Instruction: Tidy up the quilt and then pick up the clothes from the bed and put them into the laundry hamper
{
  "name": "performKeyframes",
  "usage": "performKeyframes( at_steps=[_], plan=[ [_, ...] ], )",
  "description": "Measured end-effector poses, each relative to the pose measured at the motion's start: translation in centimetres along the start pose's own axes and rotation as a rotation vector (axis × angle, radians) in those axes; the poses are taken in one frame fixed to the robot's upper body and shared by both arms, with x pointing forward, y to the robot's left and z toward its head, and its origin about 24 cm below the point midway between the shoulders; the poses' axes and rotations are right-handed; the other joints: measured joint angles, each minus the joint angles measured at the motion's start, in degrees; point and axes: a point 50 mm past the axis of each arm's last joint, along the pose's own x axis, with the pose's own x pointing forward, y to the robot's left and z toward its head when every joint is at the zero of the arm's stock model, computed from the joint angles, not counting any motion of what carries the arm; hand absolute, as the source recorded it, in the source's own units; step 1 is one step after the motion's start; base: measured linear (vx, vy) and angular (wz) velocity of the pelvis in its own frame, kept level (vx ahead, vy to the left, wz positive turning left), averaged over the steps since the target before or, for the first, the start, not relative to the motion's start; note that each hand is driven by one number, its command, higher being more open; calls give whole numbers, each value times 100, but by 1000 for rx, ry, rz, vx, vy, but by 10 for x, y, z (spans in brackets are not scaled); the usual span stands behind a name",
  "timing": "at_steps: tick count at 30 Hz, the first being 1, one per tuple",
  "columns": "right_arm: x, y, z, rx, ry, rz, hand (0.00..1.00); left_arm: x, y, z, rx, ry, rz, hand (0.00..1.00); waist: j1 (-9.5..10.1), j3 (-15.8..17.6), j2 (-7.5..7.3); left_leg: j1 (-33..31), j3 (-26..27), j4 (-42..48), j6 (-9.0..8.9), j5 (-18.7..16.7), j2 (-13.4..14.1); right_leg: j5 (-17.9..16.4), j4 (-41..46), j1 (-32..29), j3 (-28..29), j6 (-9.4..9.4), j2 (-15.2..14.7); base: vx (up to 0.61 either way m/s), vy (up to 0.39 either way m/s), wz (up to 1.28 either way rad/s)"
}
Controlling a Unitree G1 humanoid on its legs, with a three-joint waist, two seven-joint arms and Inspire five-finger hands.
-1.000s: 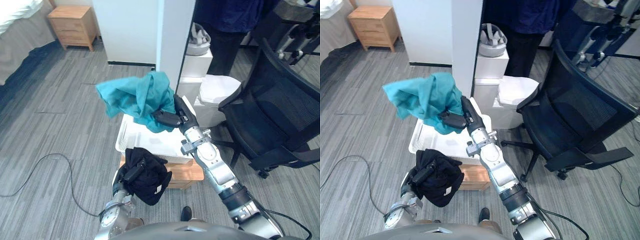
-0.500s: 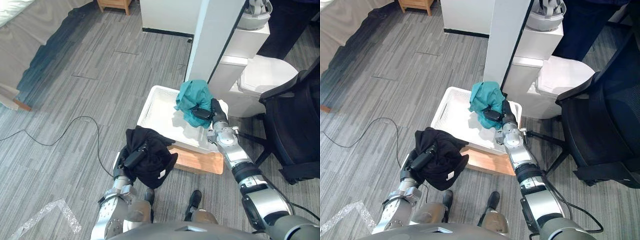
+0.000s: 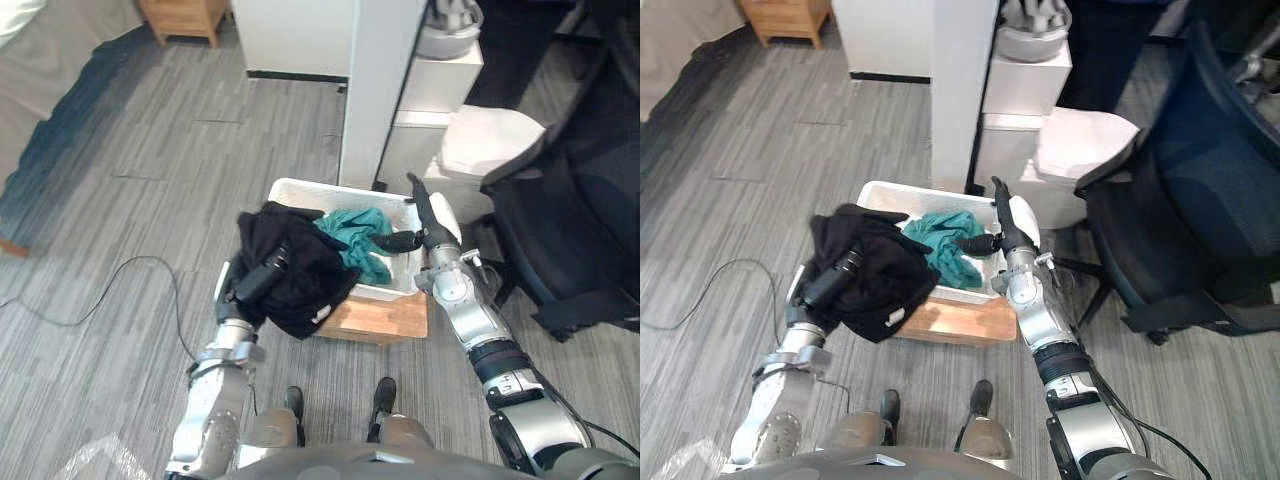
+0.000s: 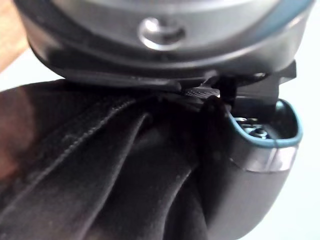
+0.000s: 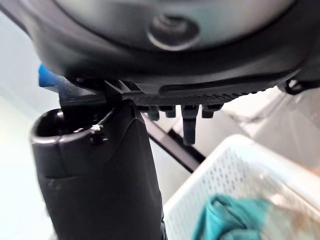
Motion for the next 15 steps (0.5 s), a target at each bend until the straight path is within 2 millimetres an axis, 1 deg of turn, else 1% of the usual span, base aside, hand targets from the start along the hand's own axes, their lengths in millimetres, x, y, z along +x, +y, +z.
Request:
performKeyframes(
  at_steps=[2, 3, 4, 6, 8, 9, 11, 13, 15],
  plan=[
    [-2, -22, 9, -1, -58, -68, 100, 9, 5, 16, 18, -79, 30, 0, -55, -16, -26, 51, 126, 66, 8, -61, 47, 12, 0, 1, 139, -14, 46, -28, -11, -28],
    [-4, -26, 10, 6, -66, -85, 100, 11, 7, 19, 22, -95, 42, 0, -64, -26, -42, 82, 164, 58, 6, -67, 56, 13, 0, 6, 162, -15, 54, -5, -9, -28],
    [-8, -38, 11, 9, -83, -125, 100, 16, 9, 28, 32, -135, 64, 0, -102, -58, -76, 107, 198, 62, 0, -77, 68, 13, 0, 7, 194, -15, 66, 7, -8, -19],
    [-13, -47, 7, 34, -79, -154, 100, 21, 11, 36, 40, -175, 92, 0, -150, -81, -119, 167, 254, 54, -11, -84, 74, 14, 0, 8, 257, -16, 77, 11, -1, -17],
    [-21, -54, -6, 84, -28, -183, 100, 25, 15, 47, 132, -224, 140, 0, -242, -156, -186, 199, 347, 57, -30, -105, 81, 14, -1, 17, 307, -16, 79, -7, 7, -15],
    [-23, -56, -11, 90, -10, -192, 100, 28, 15, 49, 152, -232, 142, 0, -271, -165, -201, 208, 357, 57, -26, -113, 82, 15, -1, 16, 314, -15, 79, -9, 4, -7],
    [-34, -60, -27, 93, 52, -206, 100, 34, 16, 55, 235, -253, 155, 0, -320, -195, -247, 244, 419, 55, -31, -130, 84, 19, -4, 13, 402, -21, 91, -17, 5, -18],
    [-44, -60, -40, 125, 99, -204, 100, 40, 21, 55, 321, -248, 190, 0, -365, -228, -245, 290, 543, 66, -26, -176, 100, 30, -7, -1, 527, -33, 113, -32, 5, -32],
    [-62, -59, -58, 153, 180, -208, 100, 50, 33, 47, 422, -200, 246, 0, -459, -333, -248, 288, 691, 59, -19, -206, 129, 50, -9, -81, 690, -46, 157, -34, -9, -38]
  ],
)
